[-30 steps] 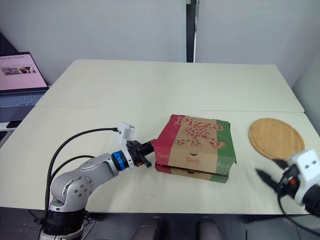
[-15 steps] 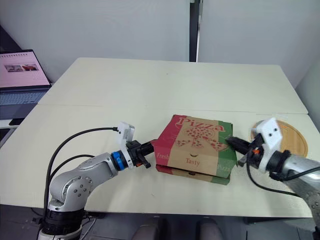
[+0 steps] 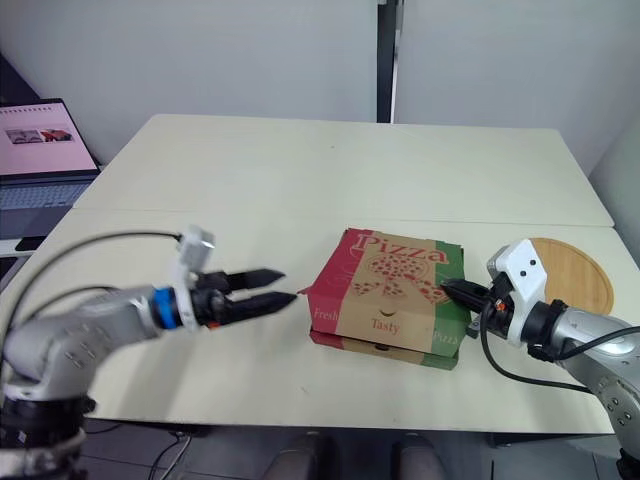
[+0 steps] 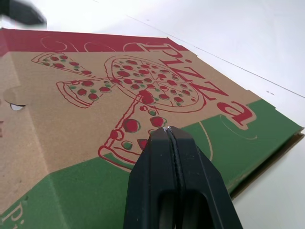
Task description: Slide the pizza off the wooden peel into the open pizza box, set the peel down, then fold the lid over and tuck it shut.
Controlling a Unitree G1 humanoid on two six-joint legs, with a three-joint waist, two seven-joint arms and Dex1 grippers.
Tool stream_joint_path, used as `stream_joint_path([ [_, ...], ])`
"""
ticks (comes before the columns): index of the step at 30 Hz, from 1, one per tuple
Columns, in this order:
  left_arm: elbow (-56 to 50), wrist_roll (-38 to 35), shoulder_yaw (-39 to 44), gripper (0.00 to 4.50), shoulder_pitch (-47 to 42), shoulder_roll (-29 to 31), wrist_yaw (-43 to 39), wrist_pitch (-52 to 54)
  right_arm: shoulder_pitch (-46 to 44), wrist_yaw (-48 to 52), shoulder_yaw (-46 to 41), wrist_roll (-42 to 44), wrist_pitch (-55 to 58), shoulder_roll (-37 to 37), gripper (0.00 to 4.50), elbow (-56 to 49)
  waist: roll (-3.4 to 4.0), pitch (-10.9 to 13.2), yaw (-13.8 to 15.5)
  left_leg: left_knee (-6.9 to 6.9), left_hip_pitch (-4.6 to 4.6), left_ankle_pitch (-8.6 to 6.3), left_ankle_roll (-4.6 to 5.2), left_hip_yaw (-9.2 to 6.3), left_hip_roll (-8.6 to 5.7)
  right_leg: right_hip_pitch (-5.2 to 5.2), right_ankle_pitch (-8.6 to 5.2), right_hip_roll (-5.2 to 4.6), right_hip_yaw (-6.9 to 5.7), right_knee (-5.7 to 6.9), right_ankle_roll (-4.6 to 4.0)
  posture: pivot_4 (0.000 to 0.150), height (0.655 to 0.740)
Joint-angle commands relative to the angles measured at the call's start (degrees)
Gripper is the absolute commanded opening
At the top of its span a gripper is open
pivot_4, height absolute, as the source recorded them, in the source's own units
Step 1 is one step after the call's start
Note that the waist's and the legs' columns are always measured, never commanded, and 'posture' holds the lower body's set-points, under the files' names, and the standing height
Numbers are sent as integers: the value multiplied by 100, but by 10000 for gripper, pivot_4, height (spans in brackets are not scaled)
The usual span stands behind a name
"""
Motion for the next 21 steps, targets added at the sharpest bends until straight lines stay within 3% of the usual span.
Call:
stream_joint_path([
  [1,136,59,-218,44851,-485,93,-518,-153,-1,77,-24,-109,-157,-39,0,-50,0,0,-3,-2,-1,0,1,2,-6,0,0,-2,2,-1,1,1500,7400],
  [4,326,423,-823,44851,-1277,-220,-786,-408,6,118,24,-182,-193,-36,0,-52,-1,1,8,-4,-3,-1,1,2,-9,0,0,-6,4,-8,2,1500,7400],
  [6,571,625,-1130,40949,-1703,-505,-881,-520,2,130,40,-200,-206,-34,0,-46,-2,1,24,-2,-7,0,1,-5,-9,0,1,-5,-2,-7,2,1500,7400],
  [11,1124,1489,-2138,25969,-2400,-989,-1538,-1141,-18,157,79,-257,-237,-22,0,-25,-2,1,-49,-7,-6,0,1,2,-9,-5,1,-3,3,-4,2,1500,7400],
  [19,1717,2752,-3151,257,-2570,-1258,-2314,-2250,14,158,27,-320,-274,34,0,-67,-2,1,-63,-7,-5,1,0,6,-2,-10,0,0,7,6,0,1500,7400],
  [21,1849,2925,-3208,257,-2570,-1354,-2376,-2411,61,141,-117,-296,-272,35,0,-77,-3,1,-51,-4,-6,1,1,5,-4,-9,0,0,6,6,0,1500,7400],
])
